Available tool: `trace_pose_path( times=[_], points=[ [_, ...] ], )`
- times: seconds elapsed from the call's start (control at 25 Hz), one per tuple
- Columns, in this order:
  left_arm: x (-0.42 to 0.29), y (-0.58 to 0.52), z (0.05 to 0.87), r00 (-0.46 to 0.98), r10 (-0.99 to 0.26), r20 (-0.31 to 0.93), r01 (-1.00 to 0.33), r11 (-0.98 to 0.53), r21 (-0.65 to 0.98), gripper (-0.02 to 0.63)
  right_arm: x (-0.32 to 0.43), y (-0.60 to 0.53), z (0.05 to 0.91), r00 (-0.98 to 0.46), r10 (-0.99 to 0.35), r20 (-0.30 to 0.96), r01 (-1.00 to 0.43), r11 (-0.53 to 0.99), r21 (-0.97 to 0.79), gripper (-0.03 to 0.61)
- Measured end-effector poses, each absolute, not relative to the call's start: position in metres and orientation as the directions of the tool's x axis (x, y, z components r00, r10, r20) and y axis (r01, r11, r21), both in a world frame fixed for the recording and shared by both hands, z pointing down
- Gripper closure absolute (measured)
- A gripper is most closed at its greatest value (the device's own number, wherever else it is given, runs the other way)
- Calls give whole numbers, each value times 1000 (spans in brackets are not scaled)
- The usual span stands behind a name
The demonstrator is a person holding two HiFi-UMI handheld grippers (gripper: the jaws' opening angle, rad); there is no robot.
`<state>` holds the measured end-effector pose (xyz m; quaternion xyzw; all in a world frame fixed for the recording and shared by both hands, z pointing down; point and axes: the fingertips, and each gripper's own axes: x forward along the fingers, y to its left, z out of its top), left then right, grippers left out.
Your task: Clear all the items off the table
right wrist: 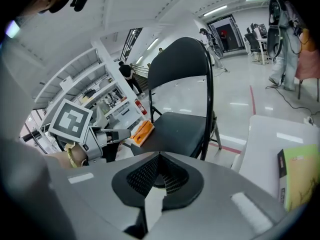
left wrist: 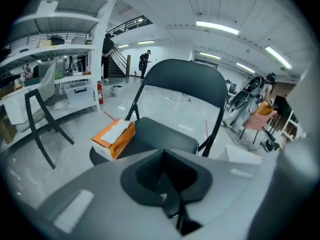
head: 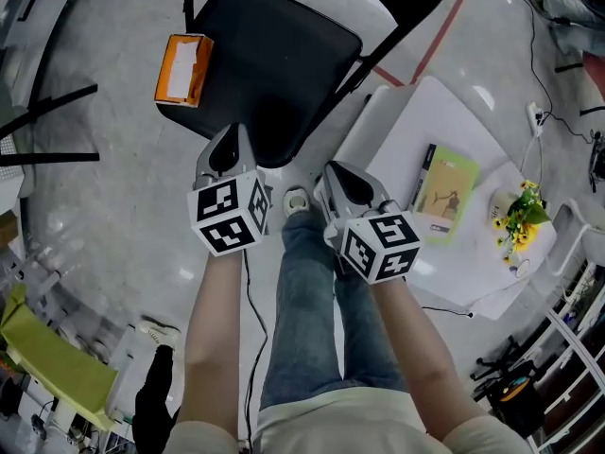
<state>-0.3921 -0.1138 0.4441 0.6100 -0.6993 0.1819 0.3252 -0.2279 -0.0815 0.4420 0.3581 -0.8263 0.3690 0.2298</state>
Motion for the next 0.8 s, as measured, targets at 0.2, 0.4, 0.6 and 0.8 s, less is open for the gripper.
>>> trace_pose_path(
  times=[0.2,0.4,0.6,0.8],
  points=[
    [-361,-106,448,-8,-715,700,-975,160,151,606,-189,-80,440,-595,-465,655,-799,429,-421,581],
    [-322,-103,454,52,-691,721,-984,89,156,606,-148,-78,443,-544,-505,671,-838,375,-397,580],
    [-276,-100,460,142,-656,741,-984,-13,177,606,-115,-74,443,-503,-536,678,-864,323,-385,581],
    [-234,-95,463,229,-615,754,-973,-115,201,606,-87,-69,445,-457,-564,688,-889,272,-367,580]
  ],
)
